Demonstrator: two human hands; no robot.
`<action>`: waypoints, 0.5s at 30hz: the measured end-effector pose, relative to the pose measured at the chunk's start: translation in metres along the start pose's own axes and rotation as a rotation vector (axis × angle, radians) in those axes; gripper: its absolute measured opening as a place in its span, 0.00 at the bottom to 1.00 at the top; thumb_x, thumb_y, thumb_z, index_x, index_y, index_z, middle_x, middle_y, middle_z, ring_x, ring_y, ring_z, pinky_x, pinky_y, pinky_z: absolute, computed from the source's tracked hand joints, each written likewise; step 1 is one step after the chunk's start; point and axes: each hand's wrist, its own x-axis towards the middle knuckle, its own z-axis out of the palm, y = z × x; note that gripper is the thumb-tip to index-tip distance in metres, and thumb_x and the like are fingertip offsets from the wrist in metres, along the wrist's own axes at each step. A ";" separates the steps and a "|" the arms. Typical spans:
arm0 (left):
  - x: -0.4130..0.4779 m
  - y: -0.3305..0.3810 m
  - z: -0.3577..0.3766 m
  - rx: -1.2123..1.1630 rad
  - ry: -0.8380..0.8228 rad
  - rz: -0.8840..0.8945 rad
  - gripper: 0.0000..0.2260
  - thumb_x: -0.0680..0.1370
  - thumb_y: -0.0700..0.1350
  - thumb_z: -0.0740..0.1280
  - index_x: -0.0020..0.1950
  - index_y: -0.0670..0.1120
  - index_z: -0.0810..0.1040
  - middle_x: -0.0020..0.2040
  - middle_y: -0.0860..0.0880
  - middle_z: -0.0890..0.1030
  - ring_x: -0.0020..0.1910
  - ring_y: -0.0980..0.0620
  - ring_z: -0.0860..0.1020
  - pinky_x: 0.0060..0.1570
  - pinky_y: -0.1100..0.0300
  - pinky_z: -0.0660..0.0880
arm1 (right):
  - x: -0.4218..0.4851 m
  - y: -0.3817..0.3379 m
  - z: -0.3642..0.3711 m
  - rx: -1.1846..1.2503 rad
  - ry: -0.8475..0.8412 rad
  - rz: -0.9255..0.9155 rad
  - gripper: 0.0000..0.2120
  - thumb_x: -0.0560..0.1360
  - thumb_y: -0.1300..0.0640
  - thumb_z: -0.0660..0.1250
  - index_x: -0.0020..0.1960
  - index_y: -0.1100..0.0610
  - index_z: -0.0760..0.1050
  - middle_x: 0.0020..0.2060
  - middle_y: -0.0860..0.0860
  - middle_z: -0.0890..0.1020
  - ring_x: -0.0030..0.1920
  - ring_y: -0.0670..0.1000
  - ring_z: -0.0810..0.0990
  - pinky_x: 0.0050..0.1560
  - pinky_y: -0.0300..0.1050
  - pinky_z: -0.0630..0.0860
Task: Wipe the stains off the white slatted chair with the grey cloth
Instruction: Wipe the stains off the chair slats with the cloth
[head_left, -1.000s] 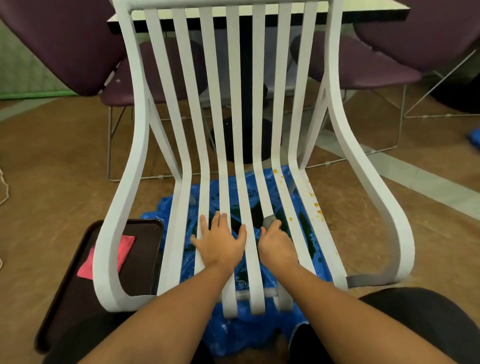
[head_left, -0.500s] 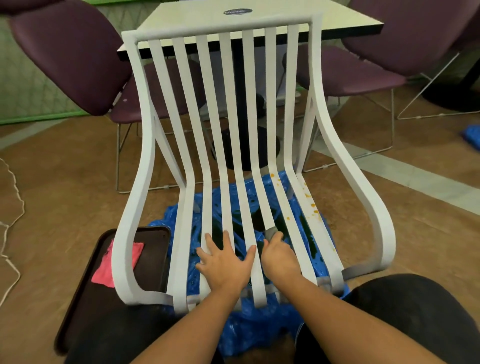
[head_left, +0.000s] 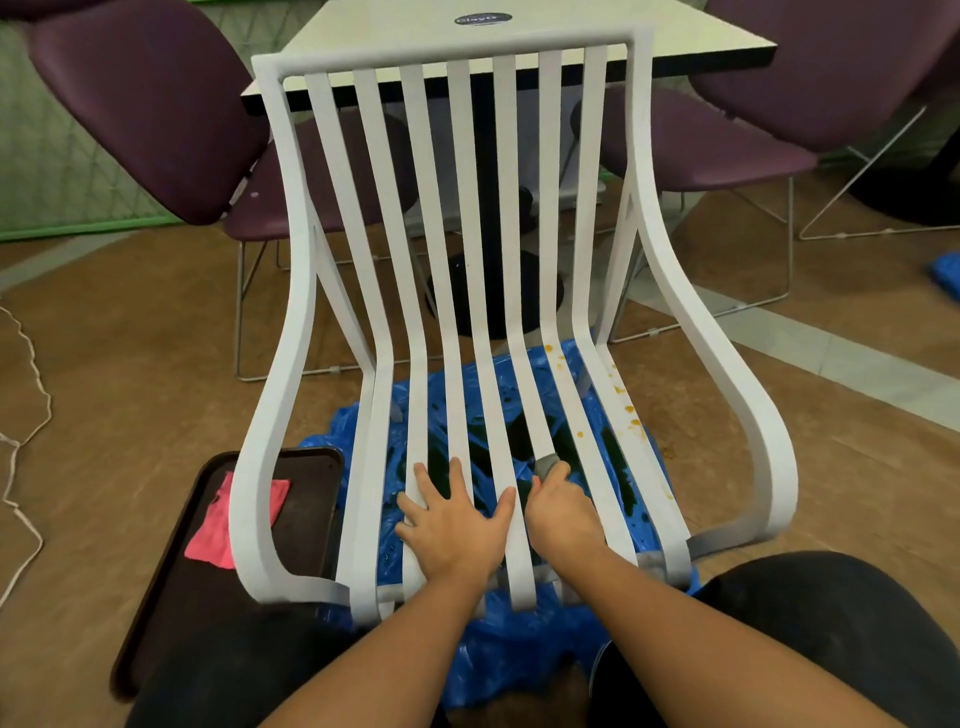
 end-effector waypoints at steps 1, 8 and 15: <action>0.000 0.000 0.001 -0.002 0.001 0.001 0.43 0.71 0.79 0.45 0.82 0.60 0.51 0.82 0.44 0.48 0.77 0.32 0.52 0.69 0.36 0.59 | 0.002 -0.001 -0.001 0.001 -0.001 -0.003 0.16 0.84 0.46 0.51 0.62 0.59 0.62 0.42 0.53 0.80 0.35 0.50 0.76 0.29 0.41 0.68; 0.002 0.001 0.003 0.001 0.012 0.016 0.42 0.72 0.77 0.44 0.82 0.58 0.50 0.82 0.43 0.48 0.78 0.32 0.48 0.70 0.34 0.57 | 0.030 -0.015 -0.003 0.003 -0.029 -0.001 0.17 0.85 0.47 0.51 0.63 0.60 0.62 0.47 0.57 0.82 0.43 0.56 0.82 0.35 0.46 0.71; 0.009 0.002 0.004 0.076 -0.031 0.244 0.31 0.80 0.69 0.42 0.81 0.62 0.46 0.83 0.48 0.45 0.80 0.36 0.39 0.68 0.22 0.46 | 0.075 -0.033 0.000 -0.042 -0.027 0.005 0.19 0.85 0.48 0.51 0.65 0.63 0.62 0.48 0.61 0.83 0.46 0.59 0.84 0.34 0.48 0.72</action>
